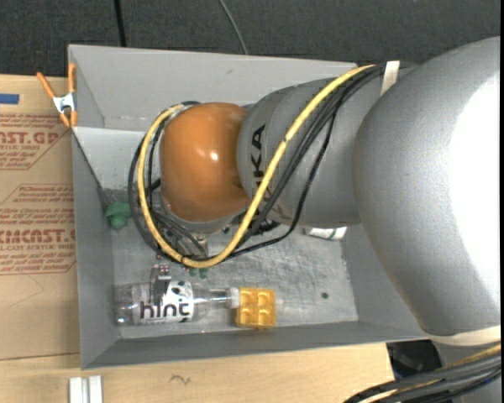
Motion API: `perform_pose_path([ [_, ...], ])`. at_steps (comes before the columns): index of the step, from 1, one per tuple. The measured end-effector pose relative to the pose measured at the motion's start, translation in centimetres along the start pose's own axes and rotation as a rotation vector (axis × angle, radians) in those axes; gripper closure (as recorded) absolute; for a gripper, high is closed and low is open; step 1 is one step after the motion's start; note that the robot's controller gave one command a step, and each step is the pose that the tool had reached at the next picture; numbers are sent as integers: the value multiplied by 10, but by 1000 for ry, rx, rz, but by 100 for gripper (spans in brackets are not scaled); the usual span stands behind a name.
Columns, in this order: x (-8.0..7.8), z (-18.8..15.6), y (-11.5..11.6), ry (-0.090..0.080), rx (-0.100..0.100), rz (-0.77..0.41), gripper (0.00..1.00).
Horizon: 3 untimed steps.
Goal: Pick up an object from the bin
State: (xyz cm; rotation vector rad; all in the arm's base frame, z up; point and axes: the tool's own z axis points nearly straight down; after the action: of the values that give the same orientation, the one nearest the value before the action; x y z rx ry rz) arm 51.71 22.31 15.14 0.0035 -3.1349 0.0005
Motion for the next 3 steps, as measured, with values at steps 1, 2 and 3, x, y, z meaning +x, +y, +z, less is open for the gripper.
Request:
perform_pose_path([
  [1, -2, -4, -1, -7, -1, 2, 0],
  [2, 28, 21, 19, -7, 0, -206, 0],
  [3, 38, 20, 14, -6, 0, -207, 0],
])
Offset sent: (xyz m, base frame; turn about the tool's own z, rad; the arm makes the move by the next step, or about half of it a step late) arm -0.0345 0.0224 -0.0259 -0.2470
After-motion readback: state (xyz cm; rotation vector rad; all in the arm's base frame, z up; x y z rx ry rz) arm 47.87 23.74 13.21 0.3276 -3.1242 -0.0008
